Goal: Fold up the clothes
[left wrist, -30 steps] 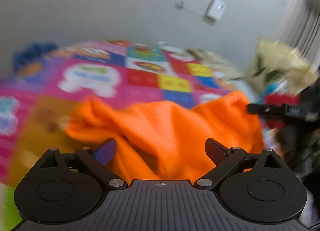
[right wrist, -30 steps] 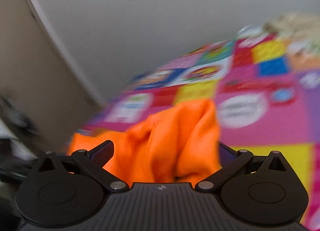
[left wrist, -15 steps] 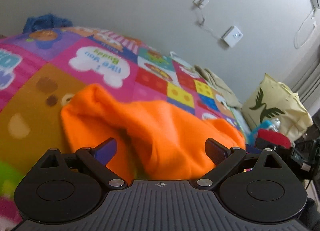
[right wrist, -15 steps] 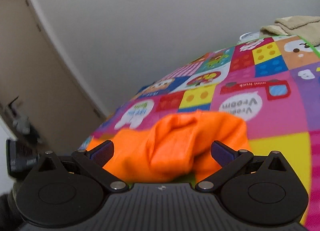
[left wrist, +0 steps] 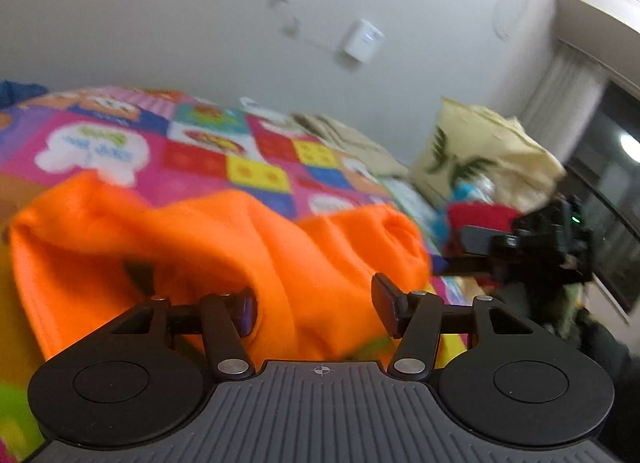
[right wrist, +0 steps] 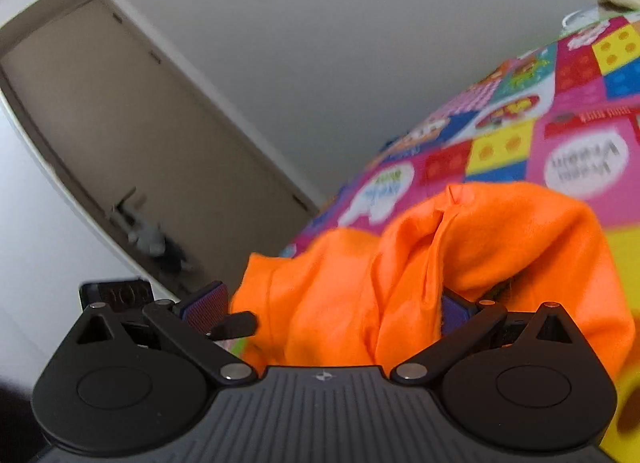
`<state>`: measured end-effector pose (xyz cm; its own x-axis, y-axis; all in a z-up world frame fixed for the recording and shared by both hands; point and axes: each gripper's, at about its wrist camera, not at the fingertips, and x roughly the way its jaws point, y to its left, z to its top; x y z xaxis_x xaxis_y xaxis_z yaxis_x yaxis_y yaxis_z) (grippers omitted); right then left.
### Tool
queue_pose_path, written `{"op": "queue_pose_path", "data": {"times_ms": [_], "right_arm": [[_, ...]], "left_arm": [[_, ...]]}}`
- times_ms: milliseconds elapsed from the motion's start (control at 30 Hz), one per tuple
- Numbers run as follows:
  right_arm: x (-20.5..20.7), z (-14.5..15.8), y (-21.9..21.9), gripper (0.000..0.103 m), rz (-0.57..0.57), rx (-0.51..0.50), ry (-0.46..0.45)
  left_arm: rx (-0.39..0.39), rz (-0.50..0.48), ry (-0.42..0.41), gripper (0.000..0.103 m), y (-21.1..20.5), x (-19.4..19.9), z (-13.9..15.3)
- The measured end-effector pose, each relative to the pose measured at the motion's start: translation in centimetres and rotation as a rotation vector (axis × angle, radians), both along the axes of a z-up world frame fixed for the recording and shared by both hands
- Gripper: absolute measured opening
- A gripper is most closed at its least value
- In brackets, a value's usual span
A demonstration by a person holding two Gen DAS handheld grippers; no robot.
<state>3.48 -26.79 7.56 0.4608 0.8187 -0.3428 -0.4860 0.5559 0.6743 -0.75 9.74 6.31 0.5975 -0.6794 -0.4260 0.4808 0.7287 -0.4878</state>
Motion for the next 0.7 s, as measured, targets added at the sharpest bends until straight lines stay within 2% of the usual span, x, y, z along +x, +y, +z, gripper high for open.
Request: {"op": "queue_pose_path", "data": {"times_ms": [200, 267, 333, 433, 533, 567, 633, 700], "right_arm": [[-3.4, -3.4, -0.8, 0.103, -0.051, -0.094, 0.067], [-4.2, -2.8, -0.9, 0.103, -0.093, -0.125, 0.033], [-5.4, -0.9, -0.6, 0.103, -0.152, -0.185, -0.074], [-6.9, 3.0, 1.6, 0.103, -0.275, -0.362, -0.321], [-6.2, 4.8, 4.4, 0.103, -0.349, -0.49, -0.459], [-5.1, 4.8, 5.1, 0.103, -0.352, -0.502, -0.473], [-2.6, 4.0, 5.7, 0.103, -0.344, -0.505, -0.439], [0.1, 1.9, 6.0, 0.103, -0.329, -0.525, -0.303]], "left_arm": [[0.044, -0.002, 0.103, 0.061, 0.3, -2.2, -3.5], [0.05, 0.004, 0.113, 0.061, 0.4, -2.3, -3.8], [0.053, -0.002, 0.105, 0.061, 0.3, -2.3, -3.6], [0.063, -0.041, 0.086, 0.063, -0.5, -2.8, -3.2], [0.094, -0.065, 0.07, 0.065, -1.5, -3.4, -3.3], [0.102, -0.066, 0.067, 0.067, -1.7, -3.7, -3.4], [0.12, -0.068, 0.055, 0.068, -1.8, -4.3, -3.3], [0.137, -0.072, 0.04, 0.072, -1.8, -5.1, -3.1]]}}
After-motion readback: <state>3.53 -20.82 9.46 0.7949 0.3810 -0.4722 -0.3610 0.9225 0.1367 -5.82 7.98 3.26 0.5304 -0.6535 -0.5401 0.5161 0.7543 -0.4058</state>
